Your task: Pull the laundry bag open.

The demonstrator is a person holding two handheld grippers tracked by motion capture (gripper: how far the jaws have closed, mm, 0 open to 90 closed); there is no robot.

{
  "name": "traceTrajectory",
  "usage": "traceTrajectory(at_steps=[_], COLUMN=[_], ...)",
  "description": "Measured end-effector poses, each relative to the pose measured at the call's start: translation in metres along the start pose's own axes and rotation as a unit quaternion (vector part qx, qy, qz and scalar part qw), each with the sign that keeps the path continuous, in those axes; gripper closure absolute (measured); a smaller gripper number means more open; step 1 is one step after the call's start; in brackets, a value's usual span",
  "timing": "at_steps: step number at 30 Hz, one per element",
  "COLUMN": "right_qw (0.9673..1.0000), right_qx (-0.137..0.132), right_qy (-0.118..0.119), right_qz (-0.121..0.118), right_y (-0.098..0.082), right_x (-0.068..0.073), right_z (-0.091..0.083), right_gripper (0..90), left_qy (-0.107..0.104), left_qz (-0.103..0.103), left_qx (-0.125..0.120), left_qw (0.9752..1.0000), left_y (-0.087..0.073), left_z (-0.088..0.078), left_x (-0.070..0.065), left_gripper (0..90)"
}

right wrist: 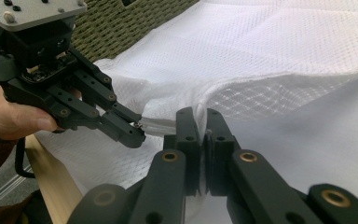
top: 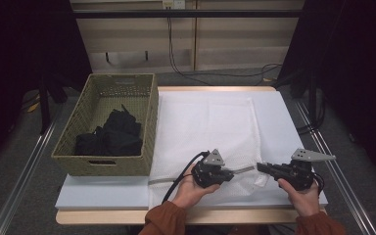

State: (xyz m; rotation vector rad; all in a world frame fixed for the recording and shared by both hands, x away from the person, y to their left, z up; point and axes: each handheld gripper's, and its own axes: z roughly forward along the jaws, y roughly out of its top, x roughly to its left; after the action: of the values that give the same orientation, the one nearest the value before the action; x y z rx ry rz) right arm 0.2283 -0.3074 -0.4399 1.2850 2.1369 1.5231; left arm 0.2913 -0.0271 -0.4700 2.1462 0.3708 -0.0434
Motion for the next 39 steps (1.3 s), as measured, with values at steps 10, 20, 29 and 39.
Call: traceTrajectory(at_steps=[10,20,29,39], right_qw=[1.0000,1.0000,1.0000,1.0000], right_qx=[-0.001,-0.002,-0.004,-0.007], right_qy=[0.000,-0.003,-0.003,-0.004], right_qz=[0.005,0.003,0.006,0.004], right_y=[-0.001,-0.001,-0.001,-0.001], right_x=[-0.001,-0.001,-0.003,-0.002], right_z=[-0.001,-0.002,-0.003,-0.003], right_gripper=[87.2,87.2,87.2,87.2], left_qy=[0.005,0.009,0.017,0.019], left_qz=[-0.006,0.000,0.002,0.014], left_qx=[0.007,0.018,0.007,0.026], left_qw=[0.9999,0.9998,0.9998,0.9994], left_y=[-0.004,-0.004,-0.005,0.002], left_z=[-0.002,-0.006,-0.011,-0.021], left_x=[0.004,0.004,0.003,0.006], left_gripper=[86.4,86.4,86.4,86.4])
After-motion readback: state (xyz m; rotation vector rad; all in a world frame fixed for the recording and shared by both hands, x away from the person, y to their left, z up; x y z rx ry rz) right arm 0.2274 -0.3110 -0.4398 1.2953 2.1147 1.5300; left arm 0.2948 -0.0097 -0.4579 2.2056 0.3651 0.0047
